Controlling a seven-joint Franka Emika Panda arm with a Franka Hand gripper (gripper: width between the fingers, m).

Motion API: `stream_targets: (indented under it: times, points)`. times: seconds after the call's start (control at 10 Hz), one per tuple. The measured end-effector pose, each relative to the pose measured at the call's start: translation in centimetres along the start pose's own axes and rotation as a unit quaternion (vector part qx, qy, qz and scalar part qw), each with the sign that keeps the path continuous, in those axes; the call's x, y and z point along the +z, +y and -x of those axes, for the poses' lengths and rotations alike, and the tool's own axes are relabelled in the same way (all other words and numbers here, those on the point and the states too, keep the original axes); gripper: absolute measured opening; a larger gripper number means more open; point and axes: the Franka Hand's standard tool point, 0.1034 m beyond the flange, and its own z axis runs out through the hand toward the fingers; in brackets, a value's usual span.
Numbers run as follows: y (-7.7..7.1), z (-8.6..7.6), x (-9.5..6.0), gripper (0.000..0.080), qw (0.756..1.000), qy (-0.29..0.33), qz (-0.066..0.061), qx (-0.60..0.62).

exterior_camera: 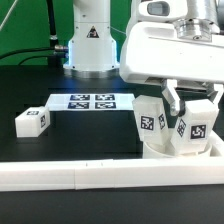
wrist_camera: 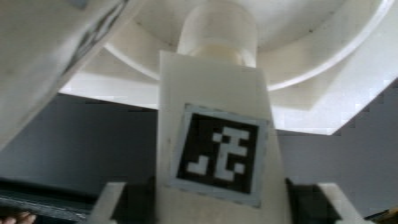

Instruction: Assemble stool

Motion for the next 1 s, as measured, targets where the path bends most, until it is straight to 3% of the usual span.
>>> stream_targets:
  times: [0.1,0.2,0.3,0.4,0.5,1.0]
  points:
    - [0.0,0.0,0.01,0.0325,1.0,0.0,0.0,-0.001]
    - [-0.01,0.21,0.09,0.0383,1.0,-0.005,0.0,-0.002]
    - [0.0,0.24,0.11,0.0583,1.0,-0.005,0.0,-0.002]
    - [0.0,0.27,0.13,0.0583,1.0,-0.006,0.0,-0.003]
    - [0.01,0.29,0.14,0.0635,1.0,-0.006,0.0,-0.004]
    - [-0.04,0.33,0.15,0.0649,1.0,-0.006,0.0,-0.004]
